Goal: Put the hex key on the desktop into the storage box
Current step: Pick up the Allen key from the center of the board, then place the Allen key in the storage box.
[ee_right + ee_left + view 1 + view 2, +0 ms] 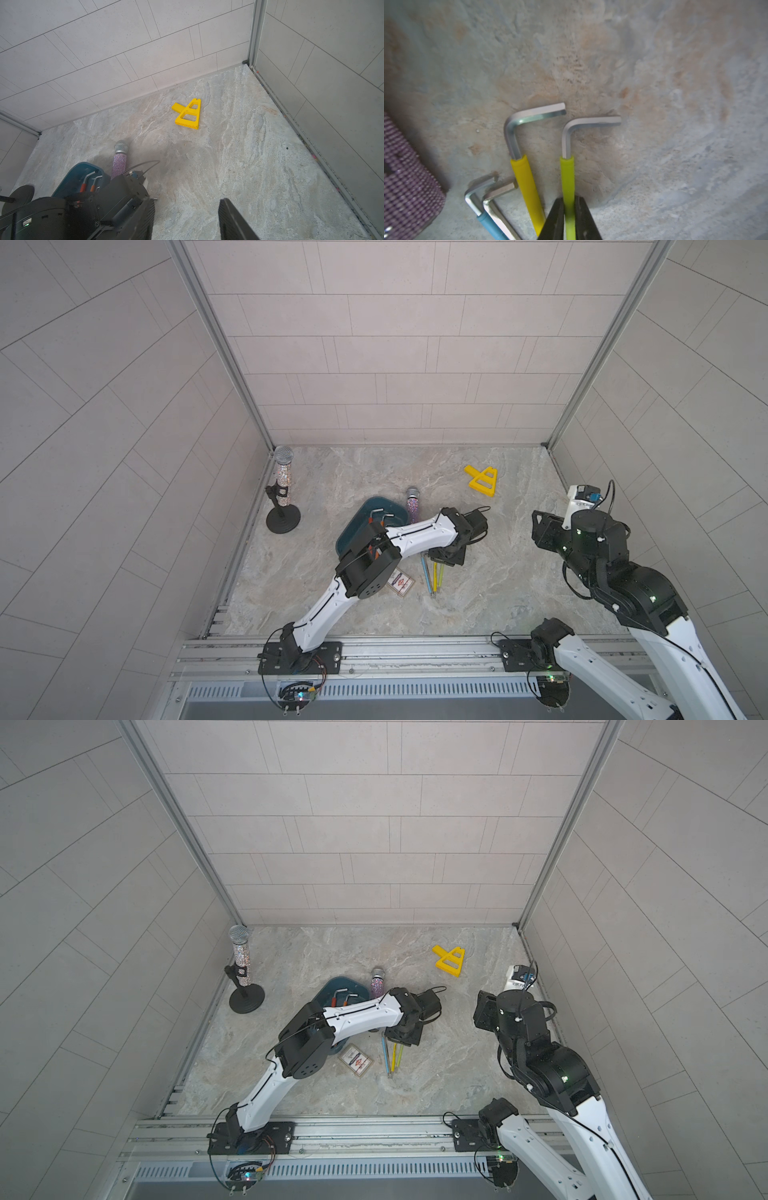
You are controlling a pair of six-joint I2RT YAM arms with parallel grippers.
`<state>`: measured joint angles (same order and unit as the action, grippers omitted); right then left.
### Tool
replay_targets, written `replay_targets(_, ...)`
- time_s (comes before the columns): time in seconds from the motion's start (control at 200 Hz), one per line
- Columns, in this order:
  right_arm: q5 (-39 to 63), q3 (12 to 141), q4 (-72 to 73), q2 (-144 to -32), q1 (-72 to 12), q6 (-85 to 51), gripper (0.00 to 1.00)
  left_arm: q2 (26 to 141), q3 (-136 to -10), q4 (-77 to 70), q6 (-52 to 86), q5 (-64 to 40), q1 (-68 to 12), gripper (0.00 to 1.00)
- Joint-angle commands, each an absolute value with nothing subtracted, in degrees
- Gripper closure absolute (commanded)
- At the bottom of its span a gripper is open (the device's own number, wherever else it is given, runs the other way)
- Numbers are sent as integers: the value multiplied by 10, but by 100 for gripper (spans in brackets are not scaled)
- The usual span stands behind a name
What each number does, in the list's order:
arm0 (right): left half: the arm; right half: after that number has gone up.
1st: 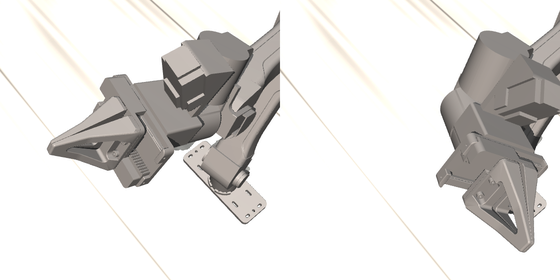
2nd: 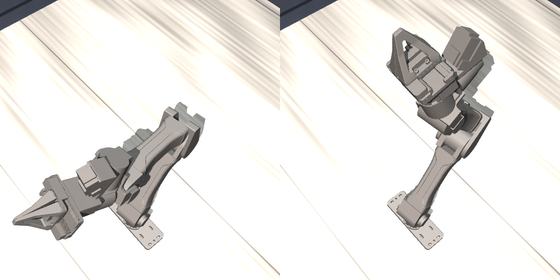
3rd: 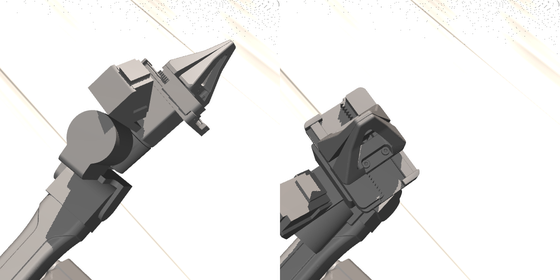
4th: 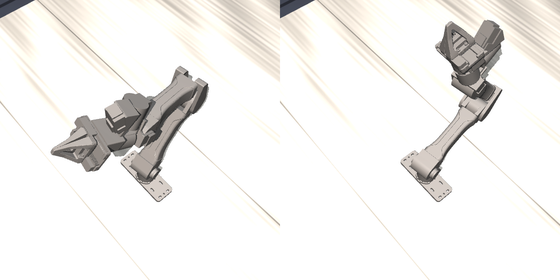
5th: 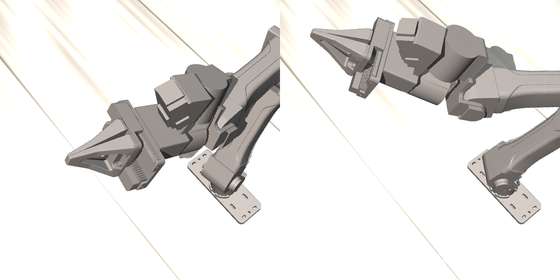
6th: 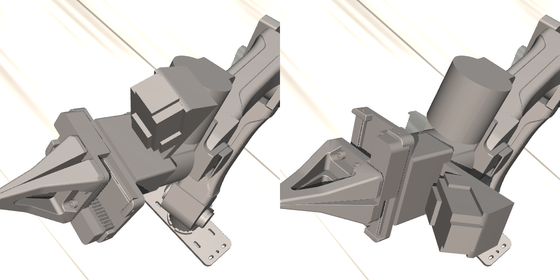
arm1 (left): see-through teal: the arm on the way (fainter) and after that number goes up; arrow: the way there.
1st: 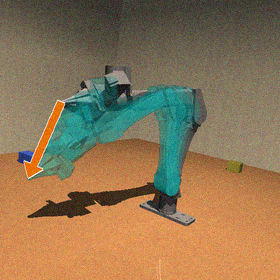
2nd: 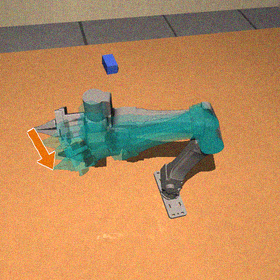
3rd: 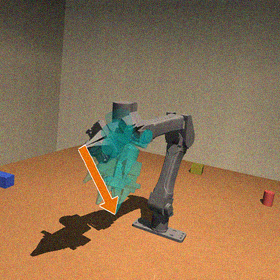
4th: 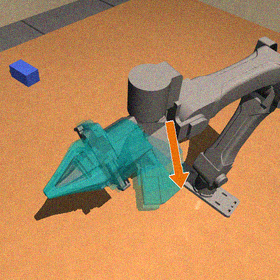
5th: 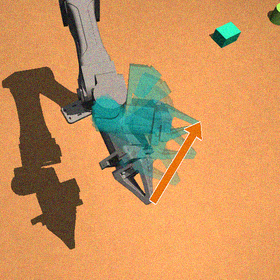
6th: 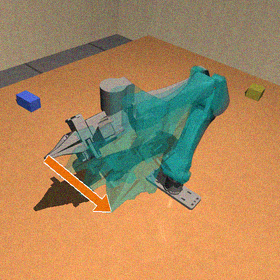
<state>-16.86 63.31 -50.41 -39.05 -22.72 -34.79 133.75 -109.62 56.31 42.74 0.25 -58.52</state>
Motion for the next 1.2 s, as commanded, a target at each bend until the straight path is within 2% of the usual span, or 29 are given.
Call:
replay_targets(0.0, -172, 637, -505, -388, -228, -352, 45, 1382, -1091, 584, 419, 11, -592, 84)
replay_targets(0.1, -173, 636, -504, -387, -228, -352, 45, 1388, -1094, 586, 418, 12, -594, 87)
replay_targets(0.255, -173, 636, -504, -387, -228, -354, 45, 1393, -1098, 586, 418, 10, -596, 100)
replay_targets(0.545, -173, 638, -503, -388, -228, -354, 45, 1356, -1125, 589, 418, 13, -602, 100)
replay_targets(0.921, -174, 641, -507, -385, -229, -353, 46, 1316, -1228, 677, 392, 37, -598, 100)
replay_targets(1.061, -174, 642, -508, -385, -229, -352, 46, 1275, -1234, 707, 376, 61, -562, 100)
replay_targets(1.196, -173, 641, -505, -388, -228, -352, 46, 1206, -1165, 689, 364, 58, -497, 100)
